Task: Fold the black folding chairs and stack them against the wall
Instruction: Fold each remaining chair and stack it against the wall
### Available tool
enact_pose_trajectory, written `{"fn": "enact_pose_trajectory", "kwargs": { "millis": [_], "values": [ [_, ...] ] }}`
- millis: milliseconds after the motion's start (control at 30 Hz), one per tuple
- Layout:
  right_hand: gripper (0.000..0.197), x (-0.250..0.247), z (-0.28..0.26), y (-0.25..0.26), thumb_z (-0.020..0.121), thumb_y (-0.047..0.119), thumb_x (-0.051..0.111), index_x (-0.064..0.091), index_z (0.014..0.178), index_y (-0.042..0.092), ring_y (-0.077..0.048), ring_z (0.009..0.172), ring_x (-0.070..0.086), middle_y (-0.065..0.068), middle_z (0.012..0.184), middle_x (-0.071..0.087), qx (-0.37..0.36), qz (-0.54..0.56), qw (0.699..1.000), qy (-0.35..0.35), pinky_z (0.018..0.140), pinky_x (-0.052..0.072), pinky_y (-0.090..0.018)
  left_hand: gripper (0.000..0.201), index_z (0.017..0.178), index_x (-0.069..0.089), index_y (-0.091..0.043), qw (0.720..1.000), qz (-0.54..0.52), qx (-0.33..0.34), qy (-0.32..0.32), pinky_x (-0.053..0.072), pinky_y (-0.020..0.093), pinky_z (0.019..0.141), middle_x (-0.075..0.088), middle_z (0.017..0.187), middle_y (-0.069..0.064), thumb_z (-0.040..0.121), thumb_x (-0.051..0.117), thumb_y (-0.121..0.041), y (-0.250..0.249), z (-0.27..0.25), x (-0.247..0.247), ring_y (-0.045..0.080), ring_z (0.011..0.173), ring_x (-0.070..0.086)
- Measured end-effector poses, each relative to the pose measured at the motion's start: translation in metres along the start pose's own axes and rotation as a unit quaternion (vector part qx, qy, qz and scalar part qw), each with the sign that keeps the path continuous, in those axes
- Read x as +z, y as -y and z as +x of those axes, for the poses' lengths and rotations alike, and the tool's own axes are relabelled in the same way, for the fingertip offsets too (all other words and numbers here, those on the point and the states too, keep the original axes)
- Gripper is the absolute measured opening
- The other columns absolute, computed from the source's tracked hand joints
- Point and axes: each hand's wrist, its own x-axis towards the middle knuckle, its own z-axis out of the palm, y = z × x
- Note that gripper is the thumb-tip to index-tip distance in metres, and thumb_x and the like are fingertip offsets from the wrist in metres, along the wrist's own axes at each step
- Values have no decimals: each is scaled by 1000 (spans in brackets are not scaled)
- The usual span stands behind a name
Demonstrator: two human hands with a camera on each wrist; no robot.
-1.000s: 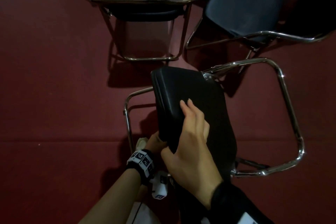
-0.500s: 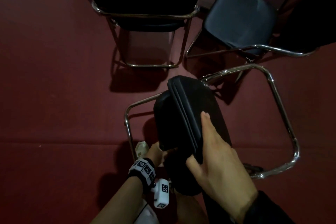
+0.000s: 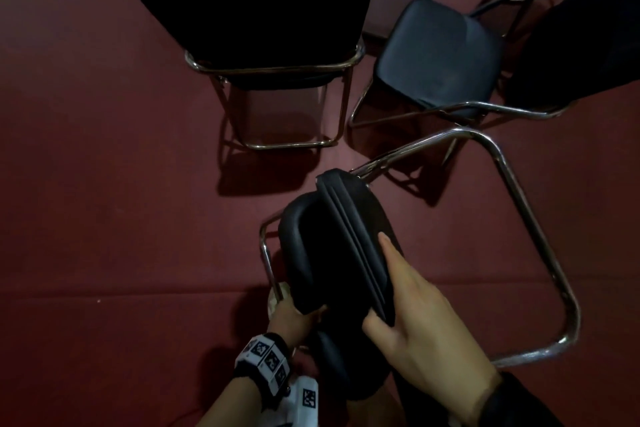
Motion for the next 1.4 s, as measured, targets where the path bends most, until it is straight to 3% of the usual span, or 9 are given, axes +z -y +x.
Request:
{"fn": "enact_pose_trajectory", "kwargs": {
  "millis": [133, 567, 667, 767, 867, 1000, 1067, 1300, 1400],
  "values": [
    [91, -11, 2, 0, 89, 39, 65, 8, 161, 36, 0, 142, 38, 16, 158, 37, -2, 47, 999, -6, 114, 41, -34, 70, 107, 67, -25, 1000, 4, -10, -6, 57, 20, 62, 74, 101, 2, 48, 85, -57, -25, -28, -20, 11, 83, 74],
    [71, -4, -4, -3, 85, 50, 58, 34, 150, 32, -10, 123, 53, 9, 138, 52, 10, -44, 999, -12, 98, 51, -31, 39, 108, 66, -17, 997, 60, -36, -28, 55, 30, 83, 72, 98, 3, 78, 84, -34, -23, -54, -51, 21, 89, 69],
    [69, -10, -16, 15, 79, 65, 51, 50, 141, 35, -28, 131, 35, -2, 147, 39, 35, -223, 971, -82, 102, 41, -48, 44, 111, 68, -14, 997, 45, -52, -28, 58, 35, 87, 74, 100, 6, 75, 86, -33, -16, -57, -58, 23, 92, 71],
    [73, -8, -20, 22, 72, 80, 50, 39, 141, 60, -49, 144, 15, -6, 167, -6, 125, -221, 964, -77, 107, 26, -69, 55, 111, 69, -14, 996, 24, -76, -27, 60, 43, 87, 75, 97, 7, 65, 90, -36, -8, -58, -67, 25, 89, 73],
    [85, -3, -16, 7, 72, 81, 54, 20, 148, 63, -43, 138, 40, 4, 160, -36, 189, -85, 978, -24, 108, 42, -57, 69, 106, 71, -16, 994, -7, -101, -33, 60, 49, 85, 76, 95, 10, 46, 93, -40, 15, -42, -82, 31, 87, 74],
    [77, 10, -13, 15, 83, 69, 49, 5, 146, 67, -31, 109, 62, -2, 138, 44, 167, -61, 984, -1, 92, 52, -43, 65, 111, 71, -13, 994, -16, -103, -23, 60, 45, 86, 76, 97, 11, 55, 95, -36, 23, -43, -102, 30, 88, 74],
    [77, 25, -14, 23, 84, 68, 47, 4, 147, 66, -27, 103, 62, 3, 117, 46, 153, -46, 987, -1, 88, 53, -41, 54, 115, 68, -11, 994, -14, -102, -21, 59, 41, 86, 74, 99, 10, 69, 92, -28, 23, -45, -109, 28, 90, 72],
    [86, 72, -11, 41, 78, 75, 42, -3, 150, 62, -21, 100, 58, 2, 116, 35, 138, -9, 990, 5, 93, 53, -45, 37, 110, 64, -18, 992, 50, -112, -32, 53, 28, 74, 65, 85, 0, 83, 78, -37, 16, -48, -104, 18, 77, 64],
    [84, 76, -12, 47, 85, 67, 47, -2, 153, 56, -20, 96, 58, 1, 115, 33, 120, -21, 992, -5, 90, 55, -40, 45, 122, 66, -17, 987, 106, -110, -42, 53, 29, 80, 69, 104, 6, 89, 67, -47, 13, -49, -101, 20, 84, 63]
  ]
}}
